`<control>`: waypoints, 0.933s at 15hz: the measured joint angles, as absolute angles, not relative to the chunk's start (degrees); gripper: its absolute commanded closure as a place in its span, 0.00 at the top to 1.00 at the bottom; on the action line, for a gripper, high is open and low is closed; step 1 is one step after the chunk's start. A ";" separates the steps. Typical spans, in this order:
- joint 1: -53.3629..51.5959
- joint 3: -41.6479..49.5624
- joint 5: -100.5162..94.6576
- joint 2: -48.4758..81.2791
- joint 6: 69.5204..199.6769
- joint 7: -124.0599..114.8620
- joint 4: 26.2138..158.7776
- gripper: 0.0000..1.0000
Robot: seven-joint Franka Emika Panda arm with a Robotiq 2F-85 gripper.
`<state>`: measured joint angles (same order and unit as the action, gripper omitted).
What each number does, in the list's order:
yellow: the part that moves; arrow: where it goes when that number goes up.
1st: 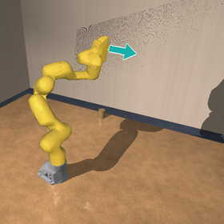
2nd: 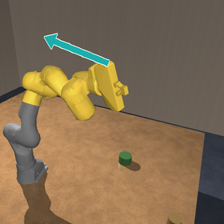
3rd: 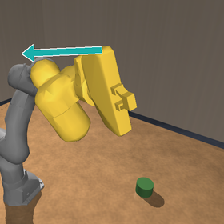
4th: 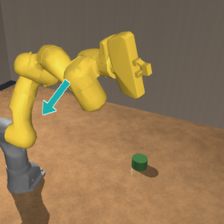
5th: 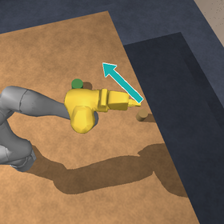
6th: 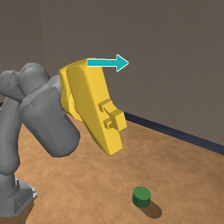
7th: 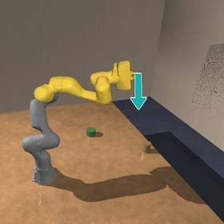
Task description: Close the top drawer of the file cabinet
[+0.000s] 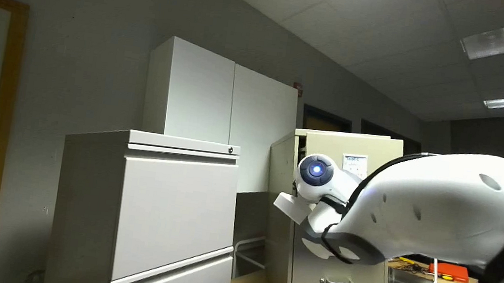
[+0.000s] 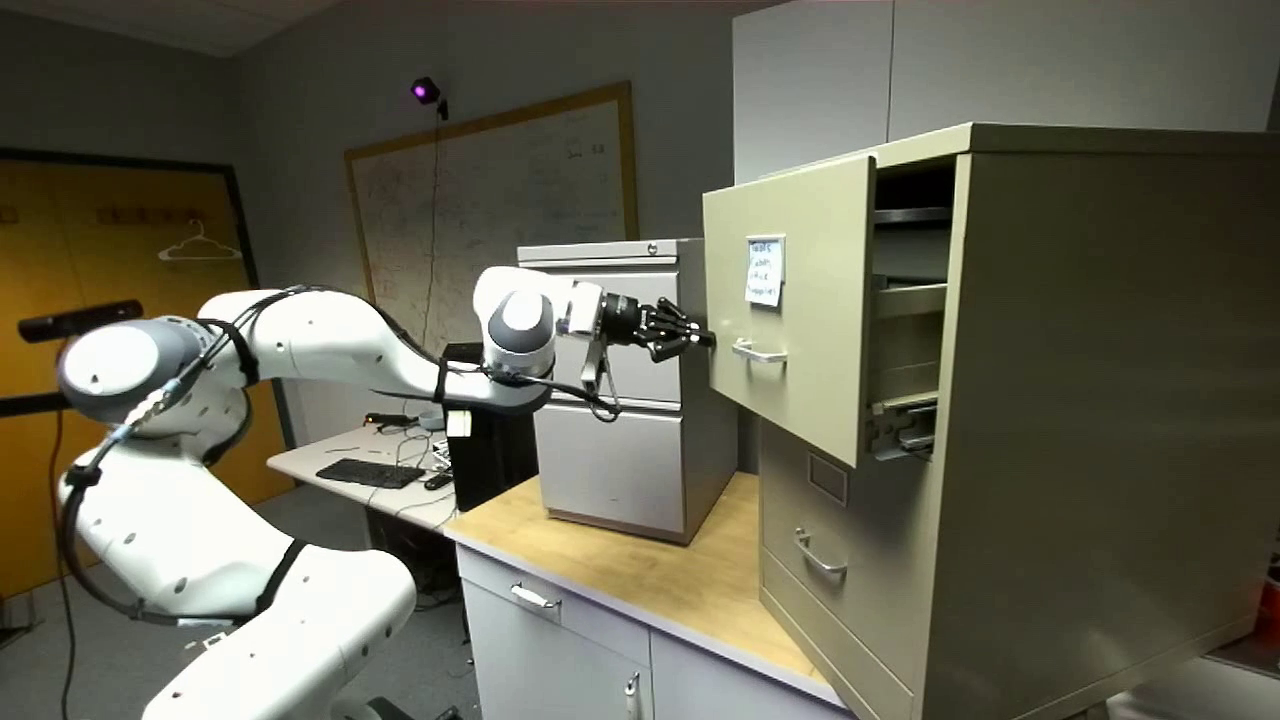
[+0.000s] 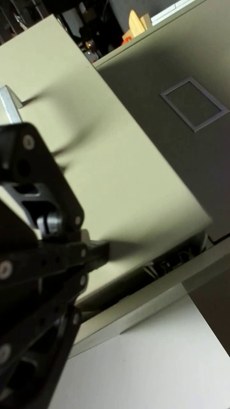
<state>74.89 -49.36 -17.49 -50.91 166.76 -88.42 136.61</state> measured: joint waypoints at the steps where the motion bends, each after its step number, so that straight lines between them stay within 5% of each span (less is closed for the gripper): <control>1: 77.01 -51.07 -16.89 -51.58 165.83 -88.43 135.51 0.00; 14: 90.52 -61.79 -14.64 -53.20 151.23 -88.28 122.61 0.01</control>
